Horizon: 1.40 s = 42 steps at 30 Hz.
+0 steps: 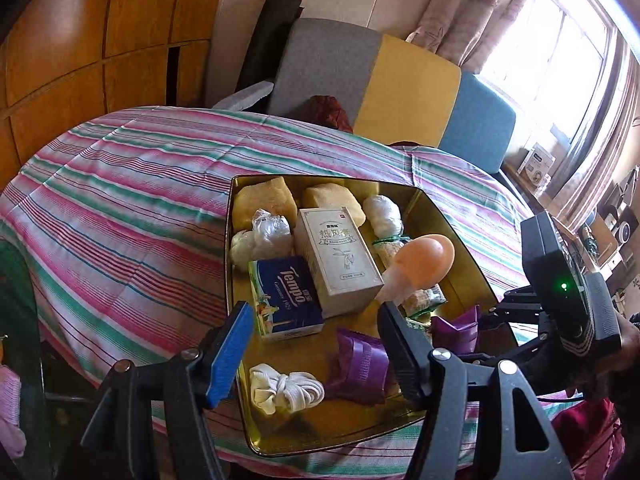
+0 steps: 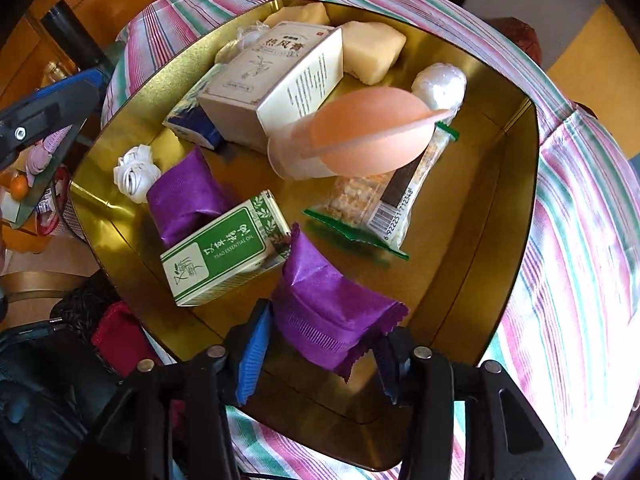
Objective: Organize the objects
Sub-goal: 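Lower the purple packet into the tray and open the right gripper, then withdraw both open grippers from the gold tray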
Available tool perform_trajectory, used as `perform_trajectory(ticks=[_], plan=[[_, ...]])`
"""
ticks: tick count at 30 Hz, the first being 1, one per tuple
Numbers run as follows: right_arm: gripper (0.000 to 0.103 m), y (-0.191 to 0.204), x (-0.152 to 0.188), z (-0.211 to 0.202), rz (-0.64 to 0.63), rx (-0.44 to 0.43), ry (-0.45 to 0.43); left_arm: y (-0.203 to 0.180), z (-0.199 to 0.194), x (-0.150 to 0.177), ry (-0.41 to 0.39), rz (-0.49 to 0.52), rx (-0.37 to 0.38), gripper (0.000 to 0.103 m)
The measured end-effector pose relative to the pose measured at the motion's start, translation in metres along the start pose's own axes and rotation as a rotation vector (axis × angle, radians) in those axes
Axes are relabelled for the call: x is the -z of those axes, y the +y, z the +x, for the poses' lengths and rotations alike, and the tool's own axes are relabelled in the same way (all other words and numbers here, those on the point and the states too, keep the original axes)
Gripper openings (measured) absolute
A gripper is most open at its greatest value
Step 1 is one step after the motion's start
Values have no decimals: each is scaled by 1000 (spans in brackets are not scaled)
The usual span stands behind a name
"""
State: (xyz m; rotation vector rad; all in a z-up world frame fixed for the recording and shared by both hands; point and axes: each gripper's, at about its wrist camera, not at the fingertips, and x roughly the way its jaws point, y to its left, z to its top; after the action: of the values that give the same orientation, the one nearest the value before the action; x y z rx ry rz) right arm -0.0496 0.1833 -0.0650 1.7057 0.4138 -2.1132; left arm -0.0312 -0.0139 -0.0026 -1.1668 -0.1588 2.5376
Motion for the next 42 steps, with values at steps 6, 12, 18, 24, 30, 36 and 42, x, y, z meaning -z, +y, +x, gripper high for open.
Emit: perform_trajectory(ticks=[6,12,18,24,30,36,42], plan=[[72,-3,9,-11,30,23,-53,0,0,0,0,3,-39,71],[83,-5,25,-31,62,43,-132,0,-3,0,-18,6,-90,71],[92,-9,33,-48,172,65,-241,-5,-12,-3,-65,14,-181,71],[102,-3,42,-75,306,124,-406,-15,-21,-5,-101,22,-265,71],[103,11,55,-96,443,227,-568,-29,-35,-3,-145,6,-322,71],[103,25,54,-95,475,253,-613,-44,-41,2,-177,33,-380,71],[103,25,55,-102,485,269,-630,-41,-41,5,-156,0,-346,71]])
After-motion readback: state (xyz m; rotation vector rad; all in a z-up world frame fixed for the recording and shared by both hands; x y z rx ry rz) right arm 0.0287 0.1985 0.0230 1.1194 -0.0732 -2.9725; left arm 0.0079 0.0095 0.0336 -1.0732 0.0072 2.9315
